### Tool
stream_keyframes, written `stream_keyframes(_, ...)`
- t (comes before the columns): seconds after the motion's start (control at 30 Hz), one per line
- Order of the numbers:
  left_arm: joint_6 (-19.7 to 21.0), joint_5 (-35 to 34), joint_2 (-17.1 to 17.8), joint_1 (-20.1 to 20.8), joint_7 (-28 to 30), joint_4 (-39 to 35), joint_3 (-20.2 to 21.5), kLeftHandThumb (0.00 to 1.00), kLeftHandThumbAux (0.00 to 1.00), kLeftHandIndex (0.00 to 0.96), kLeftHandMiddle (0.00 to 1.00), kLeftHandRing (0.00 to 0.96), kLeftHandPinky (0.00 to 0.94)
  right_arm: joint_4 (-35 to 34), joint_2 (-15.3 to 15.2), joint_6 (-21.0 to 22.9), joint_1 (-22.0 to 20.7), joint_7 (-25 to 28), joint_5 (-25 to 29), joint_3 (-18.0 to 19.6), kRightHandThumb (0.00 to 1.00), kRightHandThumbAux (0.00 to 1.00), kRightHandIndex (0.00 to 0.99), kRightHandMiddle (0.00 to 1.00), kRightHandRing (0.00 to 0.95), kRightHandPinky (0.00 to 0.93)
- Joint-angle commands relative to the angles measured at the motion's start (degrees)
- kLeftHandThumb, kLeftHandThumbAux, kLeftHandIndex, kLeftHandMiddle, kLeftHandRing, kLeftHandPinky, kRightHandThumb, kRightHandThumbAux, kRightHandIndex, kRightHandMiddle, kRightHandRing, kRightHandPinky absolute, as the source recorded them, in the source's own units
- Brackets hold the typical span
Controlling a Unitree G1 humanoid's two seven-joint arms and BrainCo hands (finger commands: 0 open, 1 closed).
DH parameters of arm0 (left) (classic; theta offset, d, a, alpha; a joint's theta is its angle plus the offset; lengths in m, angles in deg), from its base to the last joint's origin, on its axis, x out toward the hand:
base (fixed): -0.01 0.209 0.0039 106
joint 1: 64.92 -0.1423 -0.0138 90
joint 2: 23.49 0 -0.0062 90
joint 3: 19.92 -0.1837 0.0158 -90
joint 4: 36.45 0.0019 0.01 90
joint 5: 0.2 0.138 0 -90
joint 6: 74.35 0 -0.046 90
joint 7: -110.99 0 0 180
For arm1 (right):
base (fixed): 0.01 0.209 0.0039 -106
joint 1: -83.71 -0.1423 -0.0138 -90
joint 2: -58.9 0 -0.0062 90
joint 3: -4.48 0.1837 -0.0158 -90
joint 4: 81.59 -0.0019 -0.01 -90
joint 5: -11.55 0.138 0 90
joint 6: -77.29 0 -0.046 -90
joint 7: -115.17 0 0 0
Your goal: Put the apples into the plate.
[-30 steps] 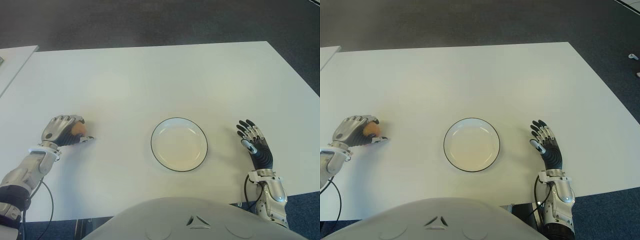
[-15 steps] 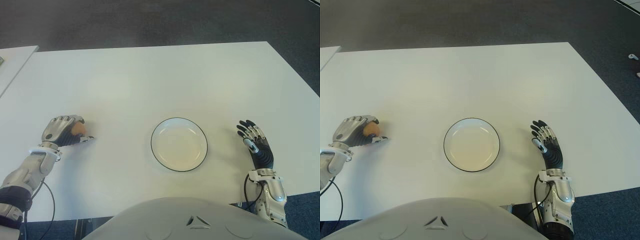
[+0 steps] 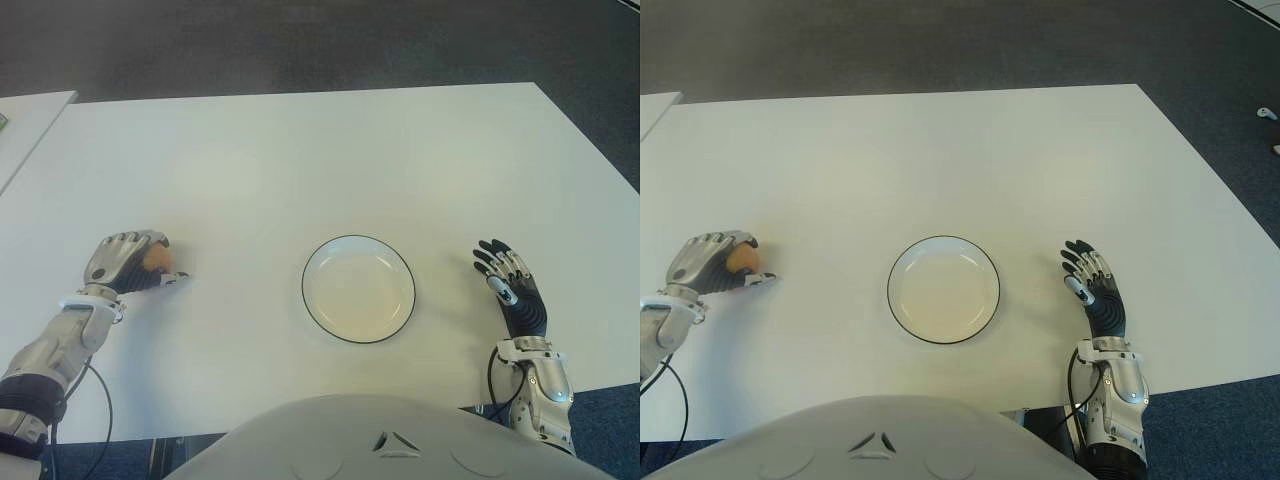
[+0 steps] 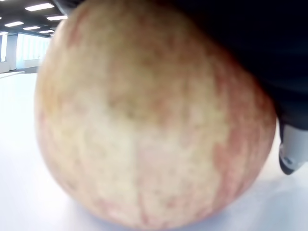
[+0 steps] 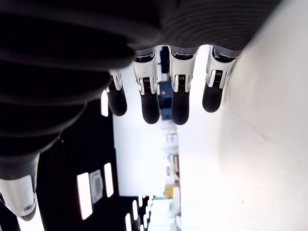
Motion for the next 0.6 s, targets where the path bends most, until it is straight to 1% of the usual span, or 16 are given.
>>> stream_keyframes(0.03, -1.1, 1.3, -2.8, -4.1, 2.0, 1.8, -3.0, 0.850, 0.669, 0.399, 0.528, 0.788, 0.690, 1.7, 1.1, 2.4, 0.7, -0.3, 0.2, -0.5, 0.300, 0.566, 0.141, 0.193, 0.171, 0.171)
stream_keyframes(0.1, -1.5, 1.1, -2.8, -4.0, 1.5, 1.9, -2.8, 0.850, 0.669, 0.399, 0.529, 0.789, 0.688, 1.8, 1.0, 2.6, 0.6, -0.4, 0.1, -0.5, 0.296, 0.565, 0.140, 0.191, 0.168, 0.166)
stream_keyframes(0.17, -1.4, 0.2, -2.4, -4.2, 2.2, -0.3, -1.9, 0.850, 0.669, 0.399, 0.530, 0.794, 0.709, 1.9, 0.9, 2.7, 0.5, -0.4, 0.1, -0.4, 0.296, 0.567, 0.142, 0.195, 0.170, 0.169)
stream_keyframes(0.27, -0.1, -0.9, -1.6, -4.8, 4.2, -4.8, -0.5, 0.850, 0.670, 0.398, 0.531, 0.799, 0.735, 2.4, 0.8, 2.8, 0.2, -0.3, 0.0, -0.4, 0.297, 0.568, 0.145, 0.198, 0.172, 0.172)
stream_keyframes(0.43, 3.1, -1.3, 0.0, -6.6, 7.9, -14.0, 2.7, 0.849, 0.670, 0.396, 0.531, 0.808, 0.767, 3.3, 0.7, 2.4, -0.2, -0.4, -0.4, -0.5, 0.291, 0.567, 0.147, 0.197, 0.169, 0.163)
stream_keyframes(0.53, 5.0, -1.7, 1.0, -8.4, 10.9, -21.7, 5.6, 0.849, 0.671, 0.395, 0.531, 0.811, 0.773, 4.0, 0.8, 2.0, -0.5, -0.2, -0.4, -0.5, 0.289, 0.567, 0.149, 0.199, 0.168, 0.163)
stream_keyframes(0.6, 5.9, -1.7, 1.1, -9.3, 12.5, -25.1, 7.2, 0.849, 0.671, 0.395, 0.532, 0.814, 0.776, 4.3, 0.8, 1.9, -0.6, -0.2, -0.4, -0.5, 0.291, 0.567, 0.150, 0.199, 0.168, 0.161)
